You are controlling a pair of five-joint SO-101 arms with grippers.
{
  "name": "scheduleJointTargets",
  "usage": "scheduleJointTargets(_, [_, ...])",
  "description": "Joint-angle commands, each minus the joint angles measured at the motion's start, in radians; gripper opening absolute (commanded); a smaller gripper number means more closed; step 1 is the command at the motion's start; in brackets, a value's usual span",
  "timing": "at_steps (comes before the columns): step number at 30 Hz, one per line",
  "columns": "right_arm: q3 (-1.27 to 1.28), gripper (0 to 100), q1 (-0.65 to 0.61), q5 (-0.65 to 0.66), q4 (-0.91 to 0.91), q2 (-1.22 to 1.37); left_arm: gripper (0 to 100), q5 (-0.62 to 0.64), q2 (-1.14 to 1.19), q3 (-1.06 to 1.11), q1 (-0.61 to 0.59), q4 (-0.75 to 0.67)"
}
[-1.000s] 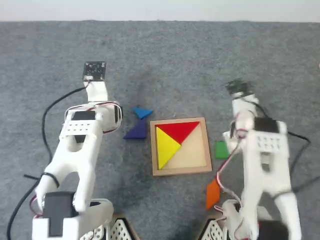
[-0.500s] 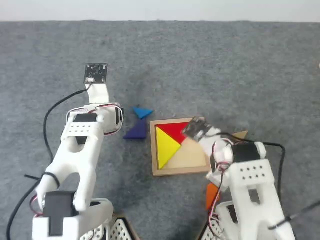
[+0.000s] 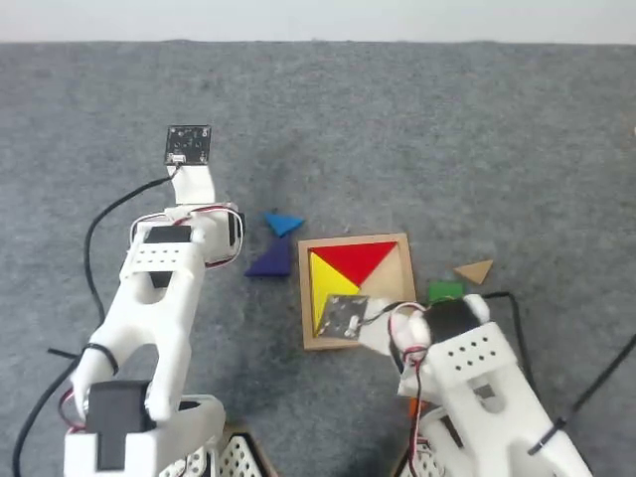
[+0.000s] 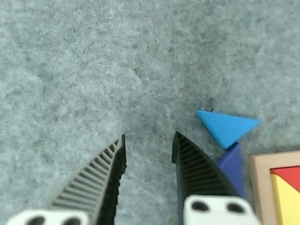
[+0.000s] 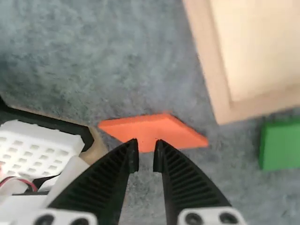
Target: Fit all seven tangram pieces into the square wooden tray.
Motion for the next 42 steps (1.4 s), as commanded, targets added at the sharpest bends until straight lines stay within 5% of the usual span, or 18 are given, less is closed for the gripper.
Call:
scheduleJointTargets(1, [0.005, 7.0, -0.116, 0.066, -0.015, 0.007, 16, 0.006, -0.043, -0.002, 0.006, -0.021])
scheduleJointTargets(6, [0.014, 7.0, -0.300, 0.101, -0.016, 0.008, 16, 0.006, -0.043, -0.002, 0.005, -0.021])
scheduleJointTargets(16, [0.097, 6.9, -0.300, 0.103, -0.114, 0.008, 16, 0.006, -0.044, -0.001, 0.002, -0.021])
scheduleJointTargets(26, [0.175, 6.9, 0.012, 0.110, -0.223, 0.007, 16, 0.006, -0.044, -0.002, 0.000, -0.021])
scheduleJointTargets(32, [0.209, 6.9, 0.114, 0.250, -0.231, 0.007, 16, 0.006, -0.044, -0.001, 0.000, -0.021])
scheduleJointTargets(42, [0.204, 6.9, 0.447, 0.302, -0.380, -0.002, 16, 0.006, -0.044, -0.001, 0.002, -0.021])
